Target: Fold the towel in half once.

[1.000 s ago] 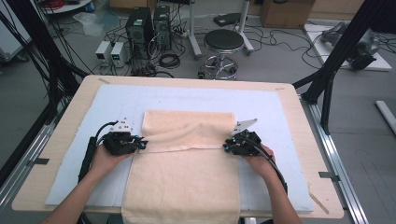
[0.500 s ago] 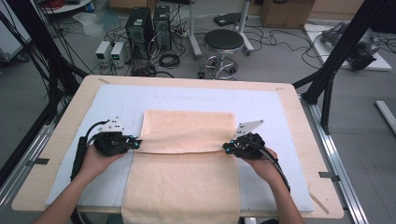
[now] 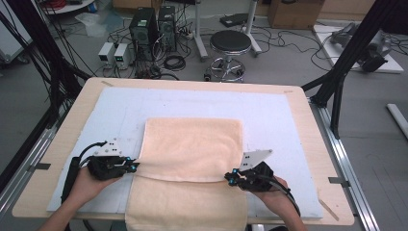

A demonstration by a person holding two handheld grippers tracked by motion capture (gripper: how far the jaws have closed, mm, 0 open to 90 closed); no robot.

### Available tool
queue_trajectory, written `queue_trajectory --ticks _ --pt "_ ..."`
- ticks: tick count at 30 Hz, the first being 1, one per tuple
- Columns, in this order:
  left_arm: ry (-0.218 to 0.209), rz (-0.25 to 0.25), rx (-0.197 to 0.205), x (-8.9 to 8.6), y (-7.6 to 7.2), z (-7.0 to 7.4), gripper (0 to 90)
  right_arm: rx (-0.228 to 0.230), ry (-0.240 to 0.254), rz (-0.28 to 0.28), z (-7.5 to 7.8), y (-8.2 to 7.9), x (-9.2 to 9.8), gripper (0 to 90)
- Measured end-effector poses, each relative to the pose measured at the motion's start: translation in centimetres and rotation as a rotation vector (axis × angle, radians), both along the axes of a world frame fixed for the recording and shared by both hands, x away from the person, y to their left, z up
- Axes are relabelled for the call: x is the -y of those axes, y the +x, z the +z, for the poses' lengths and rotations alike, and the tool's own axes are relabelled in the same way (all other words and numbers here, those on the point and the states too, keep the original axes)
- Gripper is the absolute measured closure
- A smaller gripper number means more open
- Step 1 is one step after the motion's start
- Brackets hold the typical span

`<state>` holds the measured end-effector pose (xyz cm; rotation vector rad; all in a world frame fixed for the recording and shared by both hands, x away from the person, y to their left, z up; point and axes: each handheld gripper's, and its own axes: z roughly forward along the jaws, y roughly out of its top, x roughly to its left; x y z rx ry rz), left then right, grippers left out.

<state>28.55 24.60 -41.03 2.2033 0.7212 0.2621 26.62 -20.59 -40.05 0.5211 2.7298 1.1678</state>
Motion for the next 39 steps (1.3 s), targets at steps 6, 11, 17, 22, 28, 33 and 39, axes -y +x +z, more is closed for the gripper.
queue_trajectory --ticks 6,11,17,22,28,33,39 --pt "-0.039 0.008 0.032 -0.4 -0.5 0.8 57.7 -0.032 -0.011 0.012 -0.6 0.1 0.4 77.4" --pt "-0.054 -0.022 0.066 -0.3 -0.9 1.5 61.3 -0.015 0.009 -0.011 0.0 0.8 0.6 68.5" --pt "-0.024 -0.087 0.035 0.7 -1.2 0.4 75.2 -0.009 -0.020 -0.018 -0.5 1.8 0.4 65.2" --pt "0.033 -0.100 -0.005 1.4 -0.4 -1.2 68.9 -0.022 -0.069 -0.001 -1.8 2.4 -0.1 61.2" --pt "0.047 -0.103 -0.012 2.0 0.1 -2.2 68.4 -0.029 -0.076 -0.008 -3.1 2.9 -0.5 60.1" --pt "0.039 -0.099 0.009 2.1 -0.1 -2.4 81.0 -0.057 -0.036 -0.031 -3.4 3.0 -0.1 73.6" --pt "0.031 -0.104 0.011 2.1 -0.4 -1.8 85.1 -0.059 -0.034 -0.023 -3.2 3.3 0.0 82.8"
